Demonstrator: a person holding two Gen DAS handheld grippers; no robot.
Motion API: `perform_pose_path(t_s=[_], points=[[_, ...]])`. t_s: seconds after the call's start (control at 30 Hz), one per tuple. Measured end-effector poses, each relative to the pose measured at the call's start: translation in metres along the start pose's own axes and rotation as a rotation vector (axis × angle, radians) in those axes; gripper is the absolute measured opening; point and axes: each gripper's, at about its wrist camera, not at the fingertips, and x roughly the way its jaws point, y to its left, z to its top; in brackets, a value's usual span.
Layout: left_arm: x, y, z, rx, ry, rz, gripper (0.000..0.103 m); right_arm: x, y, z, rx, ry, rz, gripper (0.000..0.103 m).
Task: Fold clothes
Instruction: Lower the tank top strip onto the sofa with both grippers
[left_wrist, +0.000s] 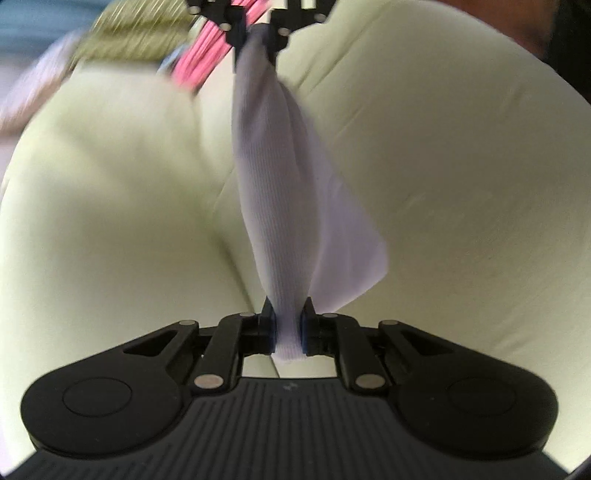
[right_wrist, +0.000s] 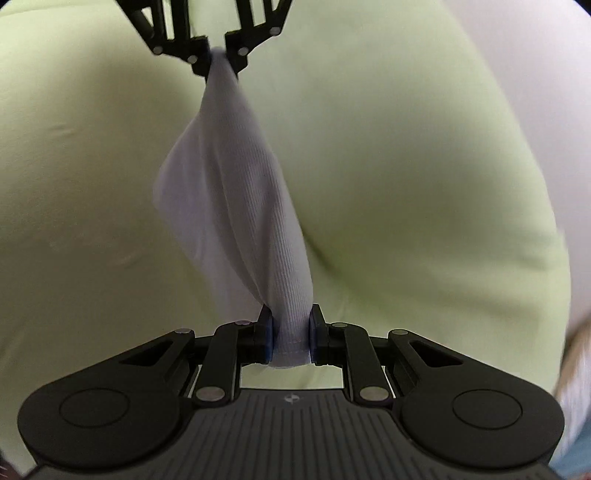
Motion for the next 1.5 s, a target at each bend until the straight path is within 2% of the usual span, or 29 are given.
perform_pose_path(t_s=[0.13, 0.27, 0.33, 0.37, 0.43, 0.47, 0.5, 0.57, 0.63, 0.67, 0.7, 0.77, 0.8, 0.9, 0.93, 1.0, 1.17, 1.4, 1.43, 1.5], points=[[0.003, -0.058, 0.038, -0.078, 0.116, -0.012, 0.009, 0.008, 0.024, -0.032, -0.129, -0.113, 0.068, 0.017], [0.027, -0.131, 0.081, -0.154, 0.159, -0.086, 0.011, 0.017, 0.093, -0.085, -0.211, -0.066, 0.179, 0.016], [0.03, -0.158, 0.099, -0.18, 0.159, -0.1, 0.011, 0.015, 0.123, -0.11, -0.241, -0.038, 0.217, 0.015], [0.029, -0.169, 0.105, -0.2, 0.159, -0.1, 0.011, 0.013, 0.134, -0.121, -0.253, -0.021, 0.222, 0.005], [0.026, -0.184, 0.11, -0.242, 0.173, -0.085, 0.013, 0.008, 0.147, -0.136, -0.253, 0.011, 0.23, 0.004], [0.024, -0.189, 0.11, -0.251, 0.176, -0.071, 0.014, 0.006, 0.151, -0.142, -0.248, 0.027, 0.236, 0.004], [0.02, -0.191, 0.108, -0.259, 0.176, -0.064, 0.017, 0.004, 0.154, -0.148, -0.242, 0.043, 0.243, 0.016], [0.01, -0.183, 0.109, -0.298, 0.174, -0.096, 0.031, 0.0, 0.138, -0.15, -0.146, 0.062, 0.3, 0.024], [-0.008, -0.162, 0.094, -0.404, 0.15, -0.156, 0.032, 0.0, 0.109, -0.145, 0.017, 0.071, 0.379, 0.026], [-0.016, -0.148, 0.084, -0.478, 0.139, -0.19, 0.032, 0.001, 0.091, -0.141, 0.112, 0.072, 0.417, 0.028], [-0.022, -0.135, 0.073, -0.556, 0.133, -0.231, 0.034, 0.005, 0.072, -0.139, 0.212, 0.066, 0.438, 0.036], [-0.027, -0.105, 0.054, -0.727, 0.109, -0.306, 0.039, 0.015, 0.034, -0.134, 0.395, 0.042, 0.475, 0.045], [-0.026, -0.089, 0.045, -0.821, 0.097, -0.322, 0.039, 0.022, 0.021, -0.129, 0.467, 0.032, 0.483, 0.046], [-0.003, -0.057, 0.019, -1.067, 0.115, -0.26, 0.035, 0.048, -0.001, -0.111, 0.595, -0.014, 0.535, 0.045], [0.009, -0.05, 0.011, -1.114, 0.122, -0.222, 0.03, 0.058, -0.003, -0.105, 0.595, -0.031, 0.548, 0.045], [0.03, -0.041, 0.001, -1.171, 0.126, -0.196, 0.028, 0.076, -0.014, -0.105, 0.578, -0.05, 0.569, 0.043], [0.05, -0.04, -0.011, -1.2, 0.052, -0.295, 0.03, 0.105, -0.029, -0.101, 0.467, -0.103, 0.649, 0.042], [0.081, -0.042, -0.023, -1.208, 0.055, -0.339, 0.03, 0.132, -0.025, -0.088, 0.317, -0.12, 0.709, 0.042], [0.089, -0.041, -0.019, -1.2, 0.058, -0.348, 0.029, 0.131, -0.029, -0.091, 0.306, -0.113, 0.721, 0.04], [0.093, -0.04, -0.015, -1.183, 0.06, -0.356, 0.023, 0.128, -0.036, -0.098, 0.285, -0.101, 0.744, 0.027]])
